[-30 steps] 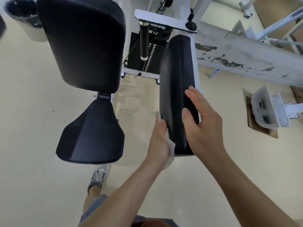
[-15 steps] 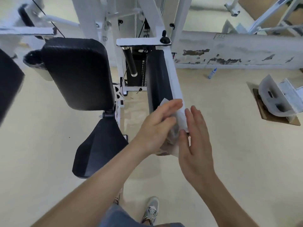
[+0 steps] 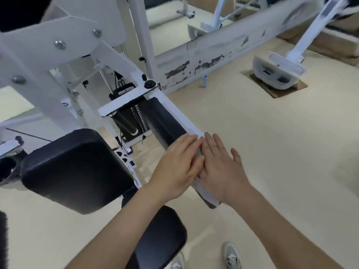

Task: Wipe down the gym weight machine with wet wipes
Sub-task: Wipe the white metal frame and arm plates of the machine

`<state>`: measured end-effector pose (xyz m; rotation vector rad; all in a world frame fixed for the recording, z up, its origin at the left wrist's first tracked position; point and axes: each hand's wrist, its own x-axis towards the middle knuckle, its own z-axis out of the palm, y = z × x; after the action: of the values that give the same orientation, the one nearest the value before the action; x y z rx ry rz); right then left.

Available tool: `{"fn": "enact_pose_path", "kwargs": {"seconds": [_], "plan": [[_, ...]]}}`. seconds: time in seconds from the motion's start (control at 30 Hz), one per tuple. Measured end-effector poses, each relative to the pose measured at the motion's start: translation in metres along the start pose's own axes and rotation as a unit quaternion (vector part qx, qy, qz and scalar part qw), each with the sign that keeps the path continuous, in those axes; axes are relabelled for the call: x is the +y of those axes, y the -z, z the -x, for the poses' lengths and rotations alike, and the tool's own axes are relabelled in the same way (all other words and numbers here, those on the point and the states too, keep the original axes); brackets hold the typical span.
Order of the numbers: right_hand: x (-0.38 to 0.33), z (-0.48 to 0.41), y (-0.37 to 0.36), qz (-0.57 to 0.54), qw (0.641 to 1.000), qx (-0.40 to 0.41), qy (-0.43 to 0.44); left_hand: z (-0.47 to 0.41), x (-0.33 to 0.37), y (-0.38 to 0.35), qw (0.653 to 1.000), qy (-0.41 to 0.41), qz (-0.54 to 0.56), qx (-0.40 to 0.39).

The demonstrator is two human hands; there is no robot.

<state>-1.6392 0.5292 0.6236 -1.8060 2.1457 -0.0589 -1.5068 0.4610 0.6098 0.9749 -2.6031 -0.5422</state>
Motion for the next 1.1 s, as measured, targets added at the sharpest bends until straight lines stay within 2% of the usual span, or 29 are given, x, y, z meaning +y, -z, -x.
{"fn": "enact_pose_path", "kwargs": {"seconds": [0.1,0.3,0.37,0.4,0.43,0.47,0.5,0.53,0.57,0.6,0.63,0.7,0.77,0.83,0.93,1.03,1.1], "plan": [[-0.002,0.046,-0.028,0.032,0.992,0.122,-0.026,0.007,-0.014,-0.001,0.991,-0.098,-0.074,-0.048],[0.003,0.089,-0.049,0.009,0.974,0.203,-0.100,0.018,0.001,-0.023,0.953,-0.252,-0.166,-0.033],[-0.003,0.096,-0.056,-0.050,0.964,0.226,-0.134,0.016,0.005,-0.028,0.939,-0.287,-0.185,-0.039],[-0.008,0.099,-0.061,-0.112,0.946,0.253,-0.172,0.015,0.005,-0.030,0.933,-0.299,-0.198,-0.038],[-0.015,0.102,-0.064,-0.201,0.914,0.267,-0.232,0.013,0.004,-0.032,0.928,-0.306,-0.209,-0.034],[-0.023,0.104,-0.067,-0.323,0.861,0.253,-0.301,0.012,0.004,-0.036,0.926,-0.308,-0.216,-0.025],[-0.032,0.104,-0.067,-0.467,0.779,0.223,-0.354,0.012,0.005,-0.040,0.928,-0.304,-0.217,-0.014],[-0.041,0.101,-0.066,-0.601,0.678,0.201,-0.372,0.014,0.007,-0.045,0.932,-0.296,-0.211,0.000],[-0.049,0.096,-0.064,-0.692,0.594,0.192,-0.361,0.016,0.009,-0.048,0.937,-0.287,-0.200,0.013],[-0.053,0.089,-0.062,-0.738,0.551,0.191,-0.339,0.019,0.013,-0.051,0.940,-0.283,-0.188,0.024],[-0.055,0.081,-0.059,-0.755,0.540,0.198,-0.317,0.022,0.015,-0.053,0.942,-0.283,-0.178,0.030],[-0.057,0.065,-0.051,-0.743,0.562,0.221,-0.288,0.025,0.014,-0.048,0.941,-0.293,-0.171,0.006],[-0.059,0.052,-0.047,-0.698,0.605,0.265,-0.276,0.022,0.007,-0.033,0.943,-0.306,-0.124,-0.040],[-0.063,0.048,-0.056,-0.586,0.677,0.358,-0.265,0.022,-0.002,-0.018,0.955,-0.288,-0.026,-0.069],[-0.065,0.053,-0.087,-0.341,0.804,0.436,-0.218,0.026,-0.019,-0.002,0.982,-0.162,0.096,-0.019],[-0.049,0.052,-0.095,-0.142,0.874,0.435,-0.162,0.026,-0.029,0.003,0.990,-0.072,0.119,0.020],[-0.041,0.033,-0.077,-0.035,0.914,0.370,-0.164,0.024,-0.031,0.002,0.991,-0.065,0.115,0.021]]}}
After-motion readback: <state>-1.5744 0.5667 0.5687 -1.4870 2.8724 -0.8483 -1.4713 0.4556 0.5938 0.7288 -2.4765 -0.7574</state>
